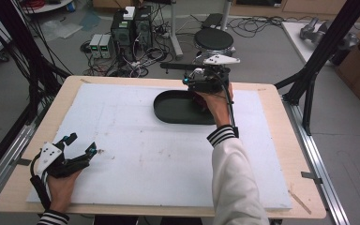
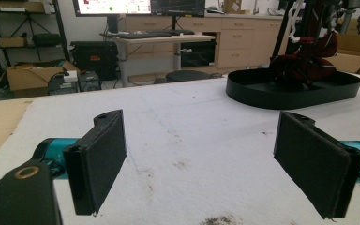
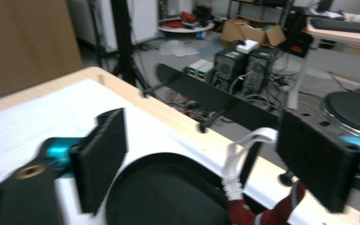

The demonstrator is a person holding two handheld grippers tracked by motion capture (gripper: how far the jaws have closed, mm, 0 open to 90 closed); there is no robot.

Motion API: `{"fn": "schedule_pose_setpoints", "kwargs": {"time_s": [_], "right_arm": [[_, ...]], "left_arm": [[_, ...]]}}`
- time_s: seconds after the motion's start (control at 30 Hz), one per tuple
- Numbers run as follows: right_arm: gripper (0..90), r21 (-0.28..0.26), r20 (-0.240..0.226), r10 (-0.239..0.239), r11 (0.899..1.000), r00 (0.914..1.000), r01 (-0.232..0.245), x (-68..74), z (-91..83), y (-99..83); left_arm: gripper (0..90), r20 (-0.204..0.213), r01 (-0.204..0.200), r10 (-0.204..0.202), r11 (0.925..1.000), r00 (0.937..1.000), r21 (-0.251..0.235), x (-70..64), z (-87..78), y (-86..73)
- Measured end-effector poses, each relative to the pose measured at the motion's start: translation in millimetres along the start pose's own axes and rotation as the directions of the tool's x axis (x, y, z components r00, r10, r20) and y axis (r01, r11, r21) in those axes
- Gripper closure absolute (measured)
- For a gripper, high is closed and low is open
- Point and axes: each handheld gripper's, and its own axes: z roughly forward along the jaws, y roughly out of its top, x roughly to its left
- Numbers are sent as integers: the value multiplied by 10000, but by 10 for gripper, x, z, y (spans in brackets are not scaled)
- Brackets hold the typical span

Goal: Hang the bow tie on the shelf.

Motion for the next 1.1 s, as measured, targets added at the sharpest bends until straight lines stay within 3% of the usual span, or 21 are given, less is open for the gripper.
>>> {"fn": "schedule_pose_setpoints", "kwargs": {"time_s": [0.07,0.17,0.23,0.3,0.47,0.67,0.8,1.0,1.1], "right_arm": [[109,-162,-208,53,9999,9998,-56,44,-80,10],[90,-862,-557,-65,9963,9984,17,109,-269,-27],[4,-706,-641,11,9975,9979,-56,127,-353,-47],[4,-1052,-819,-87,9944,9966,1,147,-468,-106],[4,-1322,-996,-245,9912,9947,112,207,-805,-306],[4,-1612,-705,-58,9869,9975,-57,274,-1287,-740],[4,-2240,-226,267,9741,9994,-311,280,-1567,-1118],[4,-2697,417,913,9599,9950,-768,269,-1761,-1742],[5,-2857,628,1102,9543,9919,-880,265,-1800,-1957]], "left_arm": [[175,-39,12,-12,10000,10000,-31,-9,0,-1],[175,-64,-2,2,10000,10000,18,-5,0,0],[175,-73,24,-24,10000,10000,32,-6,4,1],[174,-85,39,-39,10000,10000,68,-8,9,3],[174,-105,33,-33,10000,9999,58,-9,8,2],[174,-99,-65,65,10000,9999,-23,-15,-1,-2],[174,-103,-61,61,10000,9999,-20,-14,-2,-1],[174,-104,-113,113,9999,9999,-47,-16,-7,-2],[174,-119,-120,120,9999,9999,-57,-19,-7,-3]]}}
